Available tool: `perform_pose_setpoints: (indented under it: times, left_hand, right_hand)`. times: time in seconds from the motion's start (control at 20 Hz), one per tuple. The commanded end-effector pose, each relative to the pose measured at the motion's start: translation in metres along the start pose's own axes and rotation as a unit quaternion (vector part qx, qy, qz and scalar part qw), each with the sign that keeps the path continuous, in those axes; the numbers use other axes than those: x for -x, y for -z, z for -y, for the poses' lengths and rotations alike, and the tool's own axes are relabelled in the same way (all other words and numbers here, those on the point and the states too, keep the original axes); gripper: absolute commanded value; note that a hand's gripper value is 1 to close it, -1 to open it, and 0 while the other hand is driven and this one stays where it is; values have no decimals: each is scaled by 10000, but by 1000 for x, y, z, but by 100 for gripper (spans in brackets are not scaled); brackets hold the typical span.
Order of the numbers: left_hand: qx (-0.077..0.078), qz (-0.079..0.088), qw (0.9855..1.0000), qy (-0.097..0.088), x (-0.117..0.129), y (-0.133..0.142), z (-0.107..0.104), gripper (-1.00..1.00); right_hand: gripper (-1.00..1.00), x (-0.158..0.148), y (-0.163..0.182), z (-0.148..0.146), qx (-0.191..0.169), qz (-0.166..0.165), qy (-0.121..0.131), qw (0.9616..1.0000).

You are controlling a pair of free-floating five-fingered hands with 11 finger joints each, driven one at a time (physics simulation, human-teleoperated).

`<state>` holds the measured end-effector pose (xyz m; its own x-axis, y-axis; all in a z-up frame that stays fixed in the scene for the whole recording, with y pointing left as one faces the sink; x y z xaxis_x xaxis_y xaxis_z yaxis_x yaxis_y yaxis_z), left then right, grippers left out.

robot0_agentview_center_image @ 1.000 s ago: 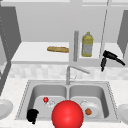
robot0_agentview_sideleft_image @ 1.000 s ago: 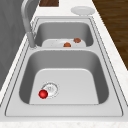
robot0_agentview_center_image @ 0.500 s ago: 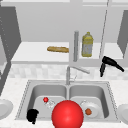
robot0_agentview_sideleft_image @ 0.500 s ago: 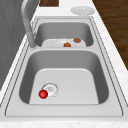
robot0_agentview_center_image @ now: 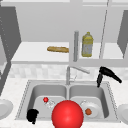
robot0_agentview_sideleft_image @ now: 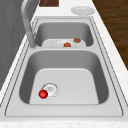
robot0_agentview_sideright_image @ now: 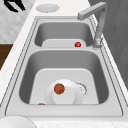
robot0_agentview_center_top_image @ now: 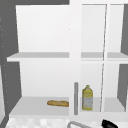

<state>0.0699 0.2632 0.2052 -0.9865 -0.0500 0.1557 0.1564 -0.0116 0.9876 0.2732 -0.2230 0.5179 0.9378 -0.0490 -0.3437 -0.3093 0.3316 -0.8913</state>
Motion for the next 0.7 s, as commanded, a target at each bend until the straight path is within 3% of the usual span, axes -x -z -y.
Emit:
perform_pose_setpoints:
  times: [0.0, 0.05, 0.2, 0.3, 0.4, 0.5, 0.65]
  left_hand:
    - [0, 0, 10000, 0, 0, 0, 0, 0]
    - [0, 0, 10000, 0, 0, 0, 0, 0]
    - [0, 0, 10000, 0, 0, 0, 0, 0]
    - [0, 0, 10000, 0, 0, 0, 0, 0]
    - [0, 0, 10000, 0, 0, 0, 0, 0]
    - [0, 0, 10000, 0, 0, 0, 0, 0]
    - [0, 0, 10000, 0, 0, 0, 0, 0]
  right_hand:
    - [-100, 2, 2, 0, -81, -22, 126, 9999]
    - [-100, 2, 0, -2, -62, 8, -33, 10000]
    - [-100, 6, 0, -8, -200, -55, 65, 9998]
    - [-100, 8, -3, -10, -188, -68, -79, 9998]
    - [-100, 9, -6, -15, -161, -12, -59, 9999]
    - [-100, 14, -6, -17, -5, 399, -199, 9990]
    - [-100, 10, -7, -26, 27, 676, -289, 9973]
